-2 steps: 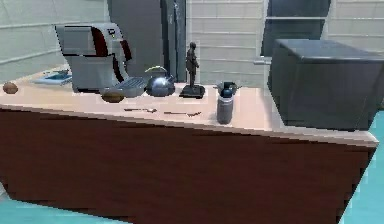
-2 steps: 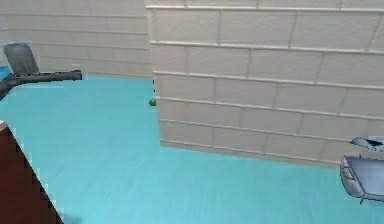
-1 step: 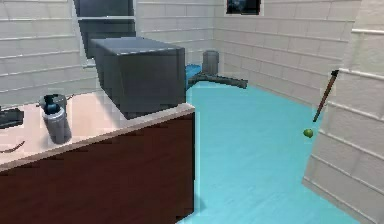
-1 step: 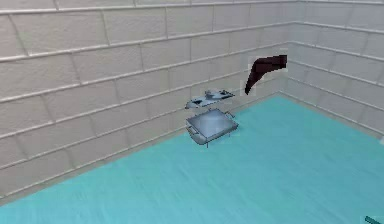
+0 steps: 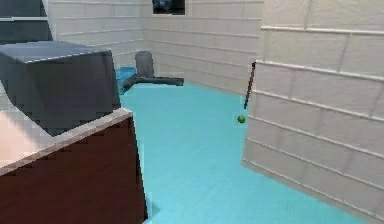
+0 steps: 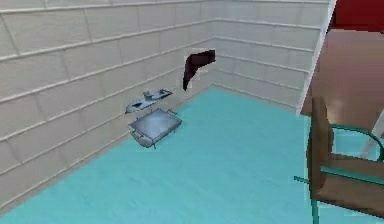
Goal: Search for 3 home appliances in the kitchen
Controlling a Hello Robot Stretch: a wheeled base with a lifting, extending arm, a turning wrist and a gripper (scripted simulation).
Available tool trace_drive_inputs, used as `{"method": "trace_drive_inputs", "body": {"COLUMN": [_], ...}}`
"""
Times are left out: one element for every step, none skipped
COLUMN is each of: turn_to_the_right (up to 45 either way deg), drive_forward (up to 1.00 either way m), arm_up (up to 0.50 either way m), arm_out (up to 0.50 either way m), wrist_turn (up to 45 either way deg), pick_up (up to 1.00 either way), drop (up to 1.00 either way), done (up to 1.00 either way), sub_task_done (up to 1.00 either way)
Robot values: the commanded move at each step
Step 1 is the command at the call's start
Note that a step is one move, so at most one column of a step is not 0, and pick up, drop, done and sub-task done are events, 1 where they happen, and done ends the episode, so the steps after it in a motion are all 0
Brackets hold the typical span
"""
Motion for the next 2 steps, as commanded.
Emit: {"method": "trace_drive_inputs", "body": {"turn_to_the_right": [0.0,-42.0], "drive_forward": [0.35,0.00], "arm_up": [0.00,0.00], "arm_out": [0.00,0.00], "wrist_turn": [0.0,0.0], "pick_up": [0.00,0.00], "drop": [0.00,0.00], "done": [0.00,0.00], "sub_task_done": [0.00,0.00]}}
